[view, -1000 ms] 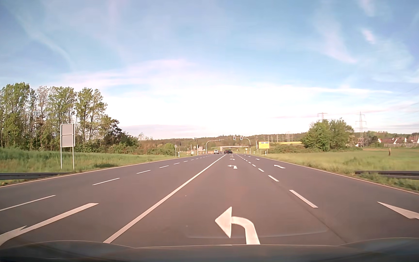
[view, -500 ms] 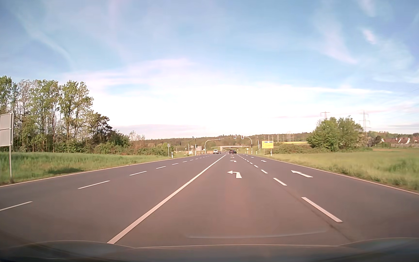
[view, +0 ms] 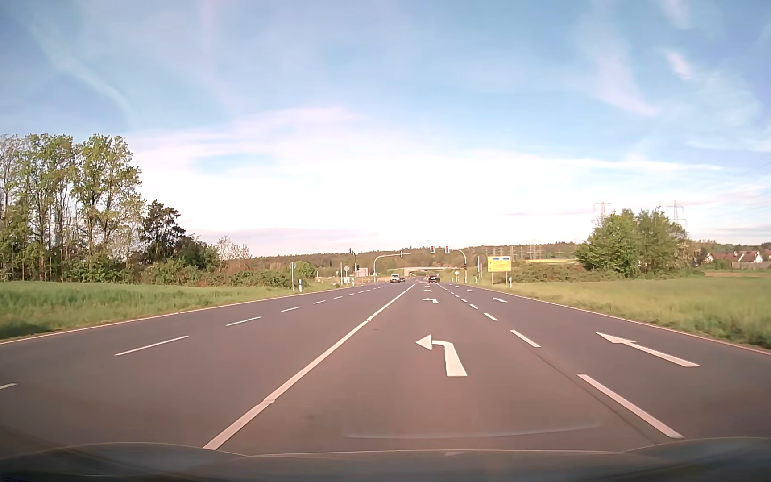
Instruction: Follow the waypoints while adhering to traffic rules and regulations
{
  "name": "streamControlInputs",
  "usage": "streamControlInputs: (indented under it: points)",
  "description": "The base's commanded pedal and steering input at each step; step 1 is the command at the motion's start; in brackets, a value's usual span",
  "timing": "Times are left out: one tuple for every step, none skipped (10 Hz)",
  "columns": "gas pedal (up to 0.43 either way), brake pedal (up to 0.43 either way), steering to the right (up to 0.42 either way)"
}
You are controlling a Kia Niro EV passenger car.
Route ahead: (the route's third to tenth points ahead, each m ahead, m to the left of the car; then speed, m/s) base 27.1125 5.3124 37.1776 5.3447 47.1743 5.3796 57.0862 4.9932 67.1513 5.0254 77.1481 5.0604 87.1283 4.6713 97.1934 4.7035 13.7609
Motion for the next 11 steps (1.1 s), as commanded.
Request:
streamControlInputs:
  points:
    - [0.000, 0.226, -0.001]
    - [0.000, 0.226, 0.000]
    - [0.000, 0.226, 0.000]
    - [0.000, 0.226, 0.000]
    - [0.000, 0.226, 0.000]
    - [0.000, 0.226, 0.000]
    - [0.000, 0.226, 0.000]
    - [0.000, 0.226, 0.000]
    - [0.000, 0.226, 0.000]
    - [0.000, 0.226, 0.000]
    - [0.000, 0.226, 0.000]
